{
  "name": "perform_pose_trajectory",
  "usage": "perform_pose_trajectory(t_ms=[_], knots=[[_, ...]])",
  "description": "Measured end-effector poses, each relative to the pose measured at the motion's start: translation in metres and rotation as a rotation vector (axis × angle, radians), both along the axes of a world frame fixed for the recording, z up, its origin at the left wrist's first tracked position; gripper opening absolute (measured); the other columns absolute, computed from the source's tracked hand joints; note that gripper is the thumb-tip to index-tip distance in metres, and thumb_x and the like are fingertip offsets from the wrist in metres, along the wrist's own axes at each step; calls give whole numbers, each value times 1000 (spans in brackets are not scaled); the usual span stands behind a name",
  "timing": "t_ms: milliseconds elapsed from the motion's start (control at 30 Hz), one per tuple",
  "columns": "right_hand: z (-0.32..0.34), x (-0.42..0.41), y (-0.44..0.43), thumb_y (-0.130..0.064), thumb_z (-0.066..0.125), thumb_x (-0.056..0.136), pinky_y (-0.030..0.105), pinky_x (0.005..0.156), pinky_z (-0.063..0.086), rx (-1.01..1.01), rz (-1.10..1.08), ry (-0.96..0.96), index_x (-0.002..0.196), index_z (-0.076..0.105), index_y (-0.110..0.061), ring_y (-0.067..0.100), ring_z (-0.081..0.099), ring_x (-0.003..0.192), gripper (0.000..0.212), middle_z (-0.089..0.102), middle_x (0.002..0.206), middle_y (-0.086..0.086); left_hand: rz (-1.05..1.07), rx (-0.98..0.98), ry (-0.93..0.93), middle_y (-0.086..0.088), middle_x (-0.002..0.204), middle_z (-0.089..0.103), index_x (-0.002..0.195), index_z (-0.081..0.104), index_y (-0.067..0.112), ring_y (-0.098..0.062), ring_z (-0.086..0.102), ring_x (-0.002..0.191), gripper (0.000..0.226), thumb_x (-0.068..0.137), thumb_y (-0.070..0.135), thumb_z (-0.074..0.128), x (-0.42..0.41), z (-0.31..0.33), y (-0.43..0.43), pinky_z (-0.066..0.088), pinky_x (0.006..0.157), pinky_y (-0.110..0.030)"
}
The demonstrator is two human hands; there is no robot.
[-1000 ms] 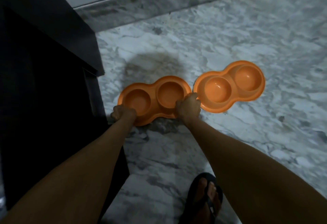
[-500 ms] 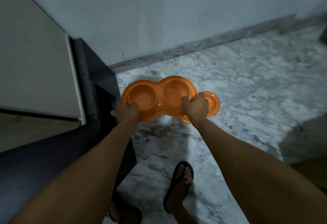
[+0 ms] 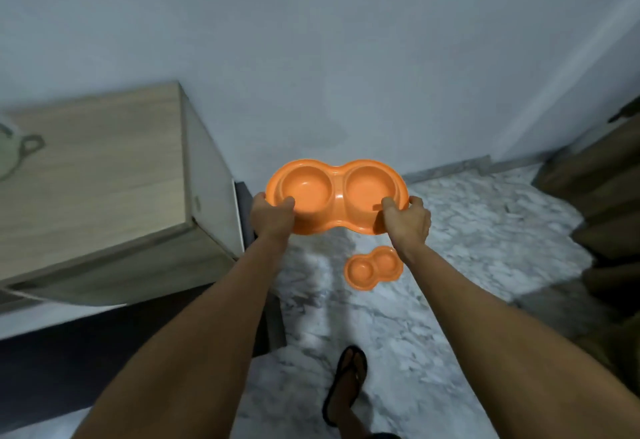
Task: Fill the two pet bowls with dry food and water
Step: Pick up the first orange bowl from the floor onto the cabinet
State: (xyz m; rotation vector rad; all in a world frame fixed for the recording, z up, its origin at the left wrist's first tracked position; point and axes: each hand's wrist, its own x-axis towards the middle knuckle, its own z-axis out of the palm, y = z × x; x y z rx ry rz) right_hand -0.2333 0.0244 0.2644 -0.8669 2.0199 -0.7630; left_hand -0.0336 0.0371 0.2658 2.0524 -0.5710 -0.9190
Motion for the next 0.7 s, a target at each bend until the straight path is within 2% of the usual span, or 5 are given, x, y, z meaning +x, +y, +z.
perform_pose_trajectory(t_ms=[100, 200, 333, 467, 700], knots=[[39, 21, 22, -49, 59, 73, 43, 93, 44, -75, -5, -10, 130, 52, -10, 34, 54, 113, 69, 53, 129, 14, 15, -51, -29, -17, 121, 66, 129, 58, 4, -33, 61, 115, 58, 79, 28, 73, 23, 35, 21, 48, 99, -40], [66, 53, 53, -55, 55, 65, 46, 92, 49, -145, 14, -2, 122, 56, -10, 34, 58, 105, 72, 59, 122, 15, 40, -109, 8, -17, 129, 63, 136, 53, 5, -32, 59, 119, 64, 80, 29, 74, 56, 71, 59, 46, 102, -40], [97, 117, 107, -46, 60, 77, 47, 89, 50, -198, 42, 0, 124, 54, -8, 34, 57, 105, 61, 54, 124, 16, 108, -206, -2, -17, 132, 60, 134, 54, 2, -31, 56, 122, 56, 85, 22, 73, 116, 115, 126, 42, 100, -32], [118, 196, 153, -46, 60, 79, 39, 81, 44, -246, 111, -21, 123, 56, -7, 34, 57, 104, 58, 56, 123, 17, 180, -245, -19, -16, 134, 58, 133, 54, 3, -31, 53, 124, 52, 88, 24, 71, 189, 151, 196, 42, 99, -34], [146, 345, 209, -53, 58, 76, 45, 88, 51, -307, 282, -58, 120, 57, -9, 34, 59, 102, 62, 59, 119, 16, 336, -273, -59, -17, 130, 60, 128, 57, 4, -33, 55, 120, 48, 88, 25, 70, 328, 179, 283, 44, 96, -36]])
